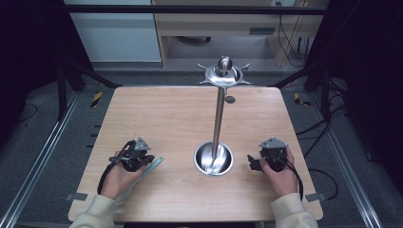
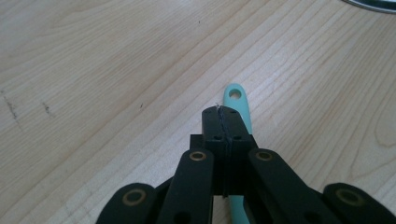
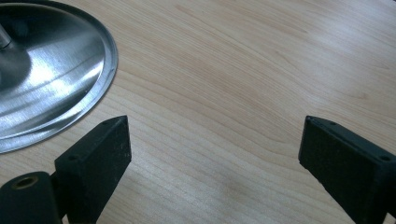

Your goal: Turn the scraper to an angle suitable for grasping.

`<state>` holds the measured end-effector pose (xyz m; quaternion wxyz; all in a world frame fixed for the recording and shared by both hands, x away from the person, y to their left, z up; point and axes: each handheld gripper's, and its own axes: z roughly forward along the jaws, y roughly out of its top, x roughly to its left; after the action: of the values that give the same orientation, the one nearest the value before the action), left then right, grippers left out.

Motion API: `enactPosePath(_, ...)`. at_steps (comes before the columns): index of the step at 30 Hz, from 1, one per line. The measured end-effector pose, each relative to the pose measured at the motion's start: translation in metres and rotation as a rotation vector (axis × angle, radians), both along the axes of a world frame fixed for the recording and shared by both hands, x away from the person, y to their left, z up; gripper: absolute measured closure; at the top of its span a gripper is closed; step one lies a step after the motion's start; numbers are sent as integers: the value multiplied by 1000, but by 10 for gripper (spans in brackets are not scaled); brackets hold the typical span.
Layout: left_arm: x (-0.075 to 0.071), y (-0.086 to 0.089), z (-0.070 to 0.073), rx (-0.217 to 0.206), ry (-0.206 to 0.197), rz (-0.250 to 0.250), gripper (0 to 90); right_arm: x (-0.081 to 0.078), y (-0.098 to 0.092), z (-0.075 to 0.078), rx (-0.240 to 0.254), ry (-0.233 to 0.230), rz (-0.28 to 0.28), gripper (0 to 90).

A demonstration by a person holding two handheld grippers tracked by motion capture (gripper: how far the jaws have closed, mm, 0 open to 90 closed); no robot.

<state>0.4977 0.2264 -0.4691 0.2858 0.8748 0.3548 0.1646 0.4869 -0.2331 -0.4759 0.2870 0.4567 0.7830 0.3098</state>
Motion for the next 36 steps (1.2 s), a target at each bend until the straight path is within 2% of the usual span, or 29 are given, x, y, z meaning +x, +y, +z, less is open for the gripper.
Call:
enactPosePath(8, 1, 3, -8, 12, 15, 0, 900, -1, 1, 1, -5, -6, 1, 96)
enactPosePath(14, 2, -1, -10, 42, 26, -22, 900, 0, 0, 2, -13, -8, 5, 97)
enactPosePath(16, 3, -1, -11, 31, 29, -24, 900, 0, 0, 1, -12, -4, 4, 97)
enactPosePath(19, 1, -2, -9, 4, 58, -63, 900, 0, 0, 1, -11, -7, 2, 97)
enactPosePath(22, -6, -13, -7, 26, 84, -136, 900, 0, 0, 2, -9, -8, 0, 98)
enactPosePath(25, -8, -18, -4, 29, 71, -153, 900, 0, 0, 2, -14, -11, 7, 99)
enactPosePath(30, -10, -15, 7, -1, 34, -128, 900, 0, -1, 3, -12, -16, 5, 99)
enactPosePath(36, -11, -14, 11, 3, 51, -111, 889, 0, -2, 3, -5, -16, -1, 99)
